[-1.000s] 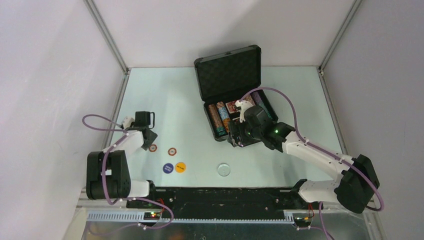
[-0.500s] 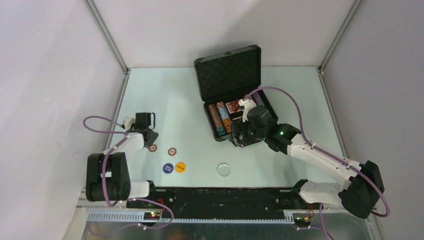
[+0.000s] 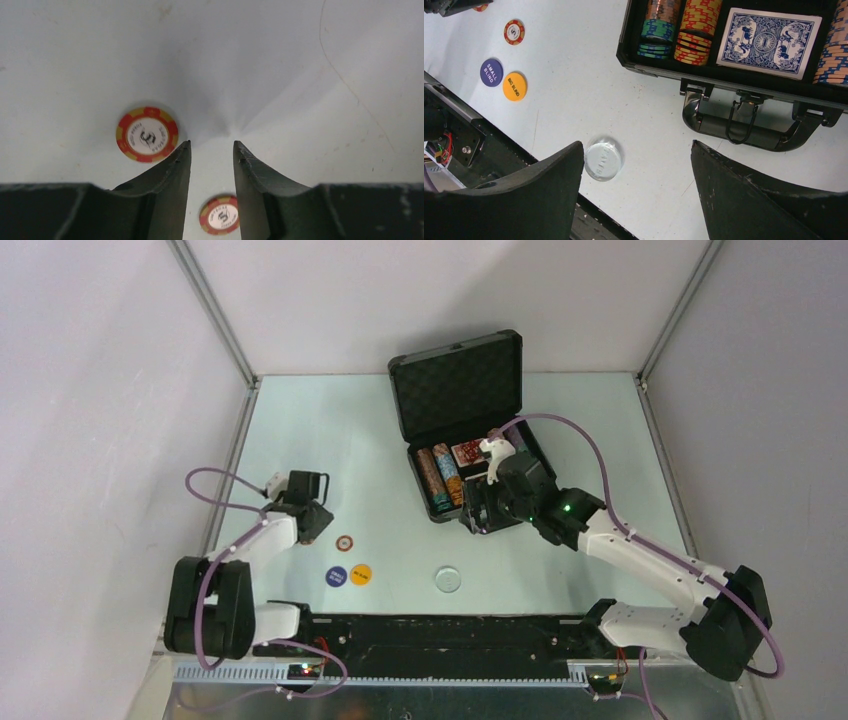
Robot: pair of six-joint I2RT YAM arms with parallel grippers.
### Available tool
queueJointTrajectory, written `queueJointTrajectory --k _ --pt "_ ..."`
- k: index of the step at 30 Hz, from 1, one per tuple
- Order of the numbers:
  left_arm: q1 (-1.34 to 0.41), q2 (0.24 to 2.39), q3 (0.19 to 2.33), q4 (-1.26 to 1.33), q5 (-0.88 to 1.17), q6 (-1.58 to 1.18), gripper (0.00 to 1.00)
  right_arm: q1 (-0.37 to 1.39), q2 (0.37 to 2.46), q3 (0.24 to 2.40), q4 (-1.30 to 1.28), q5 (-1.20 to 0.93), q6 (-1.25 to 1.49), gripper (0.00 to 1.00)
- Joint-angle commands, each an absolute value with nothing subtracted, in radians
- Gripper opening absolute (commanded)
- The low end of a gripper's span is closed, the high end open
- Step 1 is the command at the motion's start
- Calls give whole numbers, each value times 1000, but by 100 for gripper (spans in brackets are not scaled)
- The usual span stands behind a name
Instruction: Pack up texas hold em set
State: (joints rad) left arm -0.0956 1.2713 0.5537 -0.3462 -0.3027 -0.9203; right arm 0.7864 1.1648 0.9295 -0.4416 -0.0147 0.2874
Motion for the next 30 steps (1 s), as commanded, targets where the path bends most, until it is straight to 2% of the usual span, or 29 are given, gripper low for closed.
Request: queueJointTrajectory --k 1,4,9,14,17,23,28,30 --pt "-158 1191 576 -424 -333 -924 43 791 1141 913 -426 0 304 82" --pt "-167 1050 654 -492 -358 -892 48 789 1170 910 -395 -16 321 82" --pt "-128 858 863 -635 -357 -774 62 791 1277 921 -286 -67 366 79" --pt "-99 774 1146 -799 -313 -640 70 907 1550 1097 -228 -91 358 76" --pt "-96 767 1256 -866 -278 -609 71 979 1724 1327 -241 -100 328 75" --pt "-95 735 1321 -900 -251 -571 72 1125 2146 1827 -318 -123 218 73" --pt "-95 742 1341 -913 -255 -533 73 1171 2450 2347 -458 -214 126 67" --pt "-94 744 1339 -914 -257 -525 74 1174 2551 2489 -521 -249 94 65"
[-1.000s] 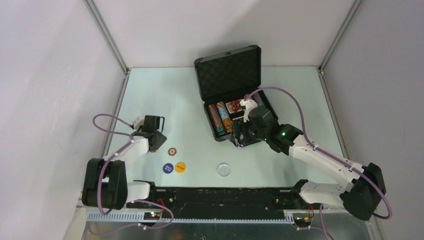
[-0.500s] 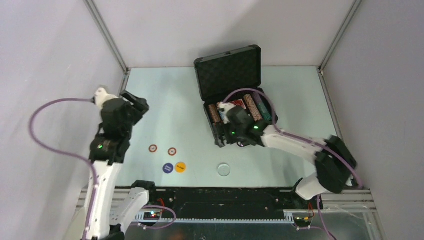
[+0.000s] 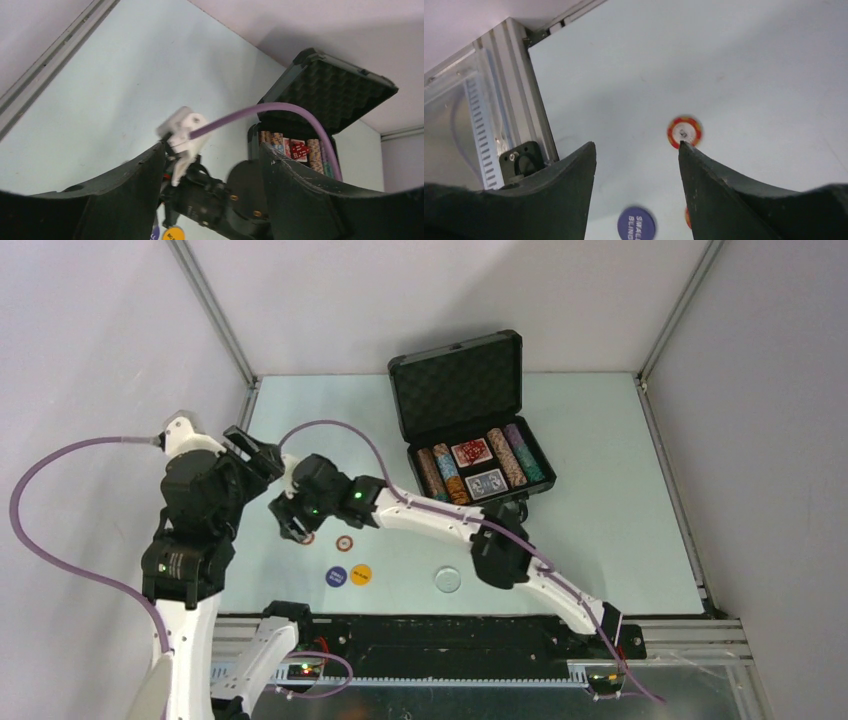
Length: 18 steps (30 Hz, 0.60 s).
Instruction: Pack up texas hold em set
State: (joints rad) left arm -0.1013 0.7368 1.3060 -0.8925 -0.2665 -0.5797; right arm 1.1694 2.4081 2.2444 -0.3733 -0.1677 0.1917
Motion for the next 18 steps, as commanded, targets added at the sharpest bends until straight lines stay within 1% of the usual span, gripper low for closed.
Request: queueJointTrajectory --k 1,3,6,11,13,15,18 --pt "-93 744 1334 -914 -258 -521 74 1174 2583 2513 -517 -254 82 64" --pt "-93 746 1323 -912 -259 -517 75 1174 2585 2468 -456 -265 52 65" --pt "-93 755 1308 -911 -252 -513 75 1176 2586 2421 -349 -266 9 68" --pt "-93 754 1292 -910 -250 -507 75 1179 2686 2545 -341 -252 -50 72" --pt "-92 754 1287 -908 -252 -503 75 1178 2716 2556 -328 -255 -55 73" --pt "-92 751 1280 -909 -257 -499 75 1170 2724 2562 -323 -261 -48 71" --pt "-91 751 1269 -907 -249 -502 75 1159 2724 2544 -301 -275 -30 64"
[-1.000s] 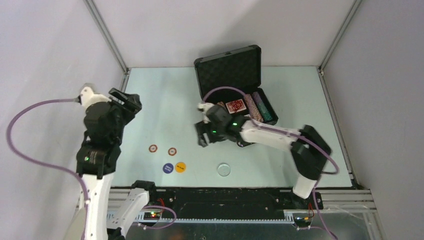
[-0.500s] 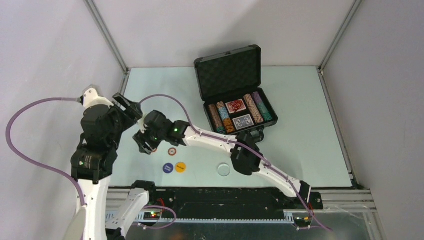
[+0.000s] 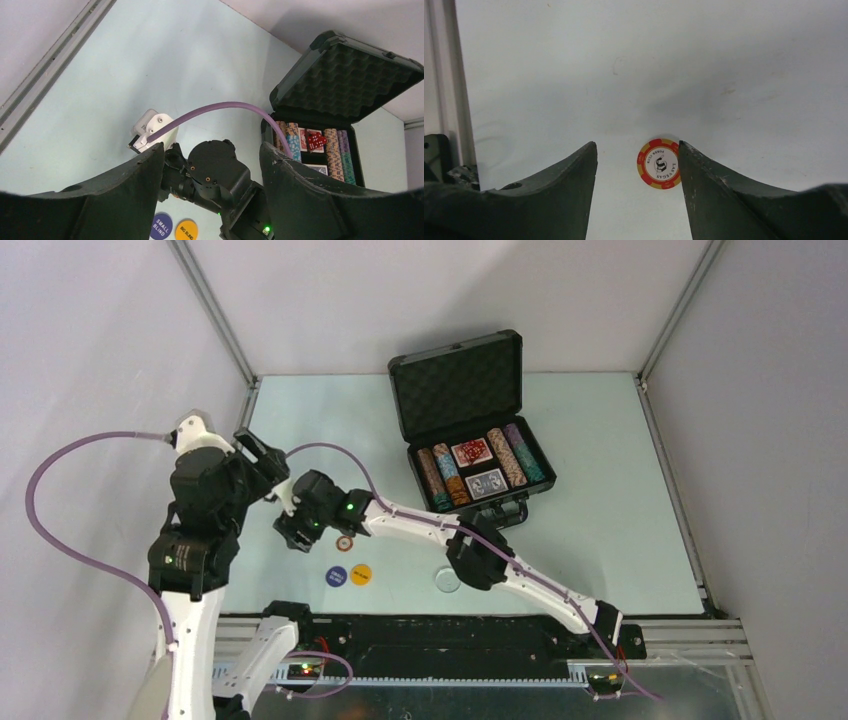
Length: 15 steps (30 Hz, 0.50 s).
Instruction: Pack up texas hold em set
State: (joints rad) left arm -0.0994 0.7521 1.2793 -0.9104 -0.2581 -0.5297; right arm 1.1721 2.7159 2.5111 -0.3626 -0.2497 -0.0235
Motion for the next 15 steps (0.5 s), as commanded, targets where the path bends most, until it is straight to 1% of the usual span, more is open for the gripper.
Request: queueJointTrajectory --k 1,3,4,5,6,8,9,11,15 --pt "-91 753 1269 -907 -243 -502 75 1157 2726 2538 -284 -275 -29 62" --pt "-91 751 1267 -907 -240 -499 75 1159 2738 2537 -268 -265 -37 58" --pt "-91 749 1265 -908 -240 -494 75 1159 2741 2539 -261 -260 -39 52" --pt "-92 746 1264 -909 -239 -492 75 1161 2745 2539 -248 -253 -39 48" --pt "-91 745 1264 -909 -238 -486 75 1161 2747 2539 -241 -250 -39 46" --pt "-91 739 1267 -909 -234 -479 75 1161 2751 2539 -231 -241 -47 41" --pt "-92 733 1267 -909 -235 -476 75 1162 2752 2537 -230 -239 -51 34" --pt "-91 729 1267 -909 -240 -472 75 1162 2752 2534 -237 -235 -68 23" --pt "-90 733 1260 -909 -237 -462 75 1161 2752 2500 -253 -261 -100 20"
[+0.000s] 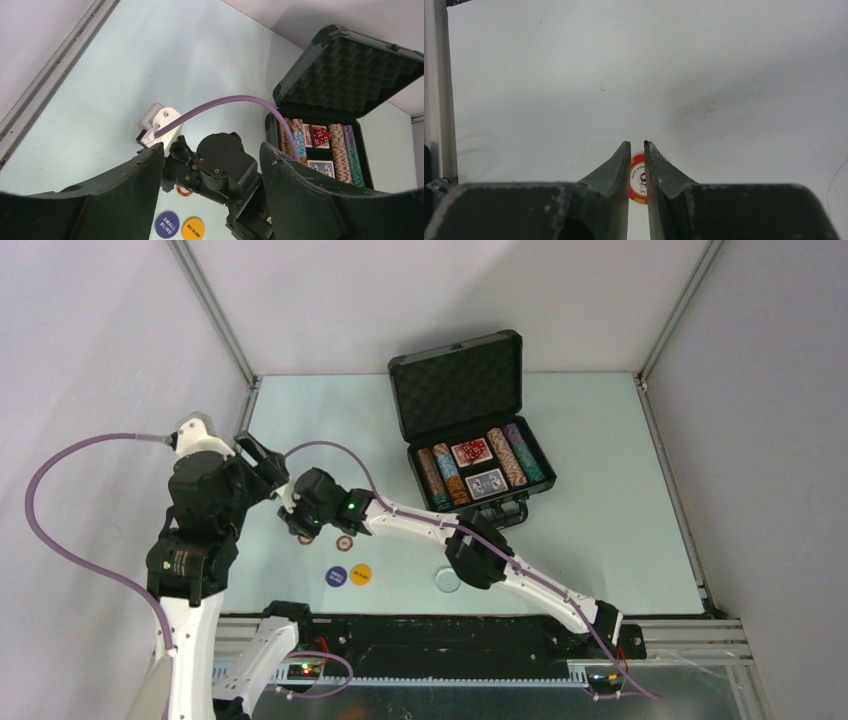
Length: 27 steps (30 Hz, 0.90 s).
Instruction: Pack up texas hold em set
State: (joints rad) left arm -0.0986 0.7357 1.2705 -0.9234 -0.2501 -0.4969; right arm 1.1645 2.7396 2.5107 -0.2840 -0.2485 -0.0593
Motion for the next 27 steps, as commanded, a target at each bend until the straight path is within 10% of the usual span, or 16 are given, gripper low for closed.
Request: queueJointTrajectory --k 1,13,27 --pt "-91 734 1257 -909 -234 -462 75 1160 2752 2493 -248 -275 -105 20" --pt "-90 730 1234 -907 -227 -454 75 1141 2695 2321 -60 -355 -92 0" --pt "-89 750 1230 -902 -244 -416 75 1121 2658 2246 -52 -381 -89 0"
